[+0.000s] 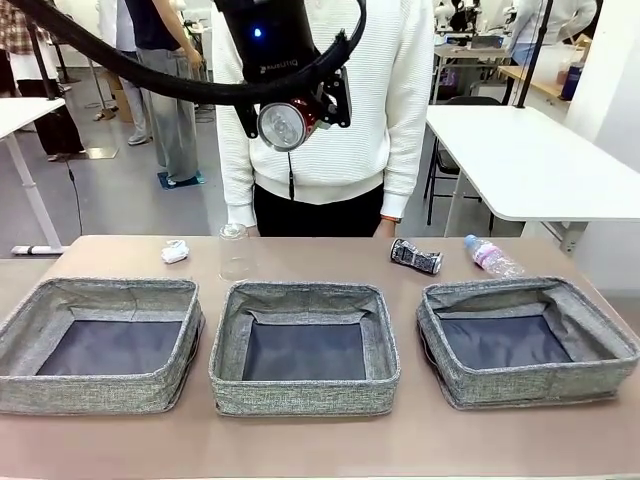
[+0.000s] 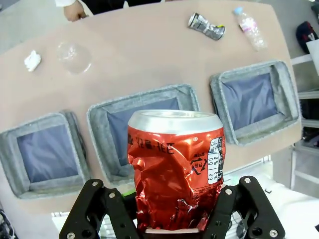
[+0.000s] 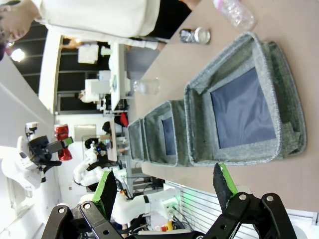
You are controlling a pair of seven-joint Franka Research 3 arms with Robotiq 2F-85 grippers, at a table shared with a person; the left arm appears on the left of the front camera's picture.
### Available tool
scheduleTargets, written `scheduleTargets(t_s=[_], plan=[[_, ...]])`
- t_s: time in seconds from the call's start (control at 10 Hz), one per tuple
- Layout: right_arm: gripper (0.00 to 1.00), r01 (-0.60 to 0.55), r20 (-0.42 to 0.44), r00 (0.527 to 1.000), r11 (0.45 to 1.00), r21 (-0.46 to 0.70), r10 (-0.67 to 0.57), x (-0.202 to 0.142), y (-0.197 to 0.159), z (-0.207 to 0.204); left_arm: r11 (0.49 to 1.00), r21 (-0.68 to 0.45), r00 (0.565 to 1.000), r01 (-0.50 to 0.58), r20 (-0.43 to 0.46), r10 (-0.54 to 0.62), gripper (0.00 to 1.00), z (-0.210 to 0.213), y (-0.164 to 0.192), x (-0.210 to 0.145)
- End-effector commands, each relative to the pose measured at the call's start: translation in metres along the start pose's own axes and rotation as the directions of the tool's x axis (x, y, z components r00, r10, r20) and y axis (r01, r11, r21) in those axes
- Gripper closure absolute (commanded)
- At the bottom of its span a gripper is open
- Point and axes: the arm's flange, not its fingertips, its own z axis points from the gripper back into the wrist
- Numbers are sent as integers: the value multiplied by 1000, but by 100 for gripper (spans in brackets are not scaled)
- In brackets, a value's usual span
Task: Sort the waste into the appropriate baskets.
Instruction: Pick up the waste item pointed out by the person, then place the picked waste into the Fabric basket indicated by the person.
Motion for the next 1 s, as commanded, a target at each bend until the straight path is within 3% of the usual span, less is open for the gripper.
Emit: scheduleTargets(t_s=[0.0,0.9], plan=[[0,-26,10,1000,999,21,26,3,1,0,1000,7,1000,5,17,-5,100,3,7,0],[0,-26,10,1000,999,21,26,3,1,0,1000,7,1000,5,17,-5,100,3,7,0]])
